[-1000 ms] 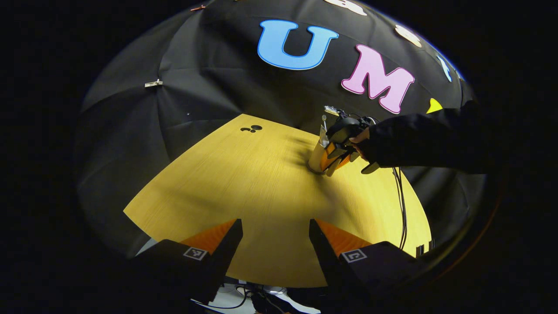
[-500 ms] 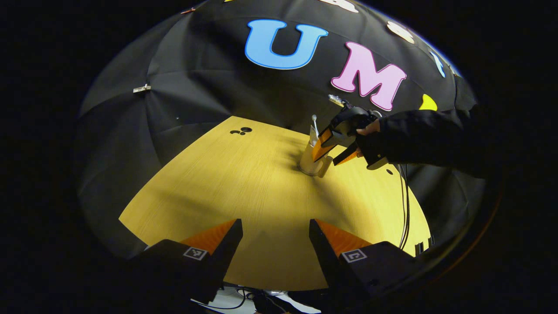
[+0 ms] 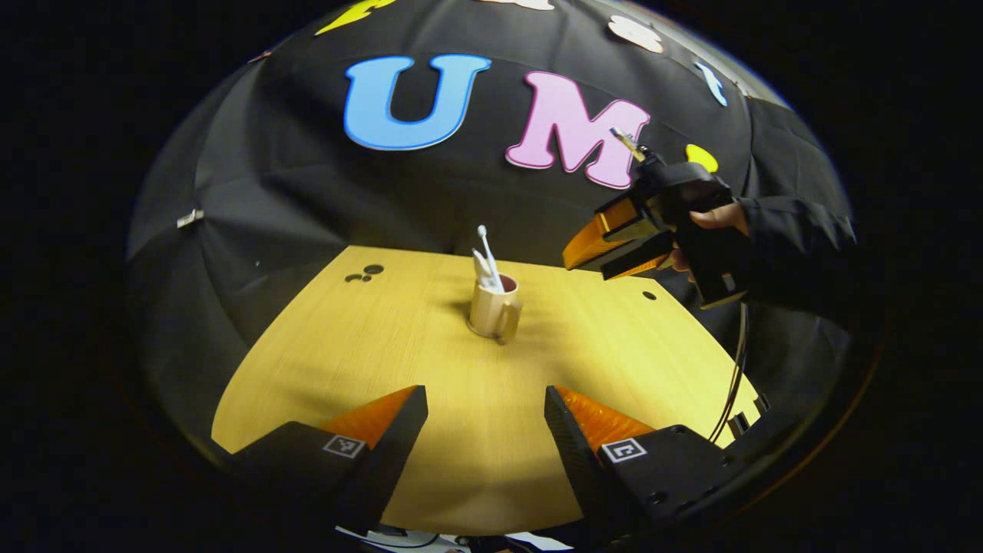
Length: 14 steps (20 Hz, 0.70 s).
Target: Put the toothbrush and toothpaste on the desktop into the cup, then pick up the cup and place it on the coaster on the desktop.
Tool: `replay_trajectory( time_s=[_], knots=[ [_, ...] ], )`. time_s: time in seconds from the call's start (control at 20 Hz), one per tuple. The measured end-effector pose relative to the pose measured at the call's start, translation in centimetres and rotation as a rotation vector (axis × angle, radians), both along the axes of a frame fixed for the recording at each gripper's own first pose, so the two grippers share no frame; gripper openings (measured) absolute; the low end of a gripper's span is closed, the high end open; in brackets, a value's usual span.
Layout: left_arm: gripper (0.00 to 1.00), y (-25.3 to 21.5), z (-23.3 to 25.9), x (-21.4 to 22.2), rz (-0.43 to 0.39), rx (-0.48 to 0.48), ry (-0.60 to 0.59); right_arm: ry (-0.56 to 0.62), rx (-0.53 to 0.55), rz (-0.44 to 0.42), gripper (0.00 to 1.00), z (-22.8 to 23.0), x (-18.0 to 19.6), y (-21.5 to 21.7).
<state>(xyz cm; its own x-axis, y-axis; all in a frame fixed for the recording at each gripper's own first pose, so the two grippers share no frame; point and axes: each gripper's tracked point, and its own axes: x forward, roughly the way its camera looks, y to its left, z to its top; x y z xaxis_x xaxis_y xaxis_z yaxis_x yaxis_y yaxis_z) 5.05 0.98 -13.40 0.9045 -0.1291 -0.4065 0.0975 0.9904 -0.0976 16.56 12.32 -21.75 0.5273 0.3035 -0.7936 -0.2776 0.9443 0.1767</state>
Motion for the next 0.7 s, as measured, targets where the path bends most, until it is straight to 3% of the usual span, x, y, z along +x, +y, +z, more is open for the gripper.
replay_trajectory(
  time_s=[0.15,0.4,0.7],
  knots=[
    [0.95,-3.7,2.4,1.3,-0.068,-0.004,-0.048,-0.199,0.056,-0.052,0.99,5.1,-0.3,-4.2],
    [0.95,-10.1,6.9,3.2,-0.174,0.021,-0.155,-0.513,0.061,-0.222,0.98,12.1,-2.6,-13.0],
    [0.95,-16.5,10.3,4.0,-0.217,0.018,-0.258,-0.751,-0.006,-0.227,0.98,17.8,-8.5,-18.8]
  ],
)
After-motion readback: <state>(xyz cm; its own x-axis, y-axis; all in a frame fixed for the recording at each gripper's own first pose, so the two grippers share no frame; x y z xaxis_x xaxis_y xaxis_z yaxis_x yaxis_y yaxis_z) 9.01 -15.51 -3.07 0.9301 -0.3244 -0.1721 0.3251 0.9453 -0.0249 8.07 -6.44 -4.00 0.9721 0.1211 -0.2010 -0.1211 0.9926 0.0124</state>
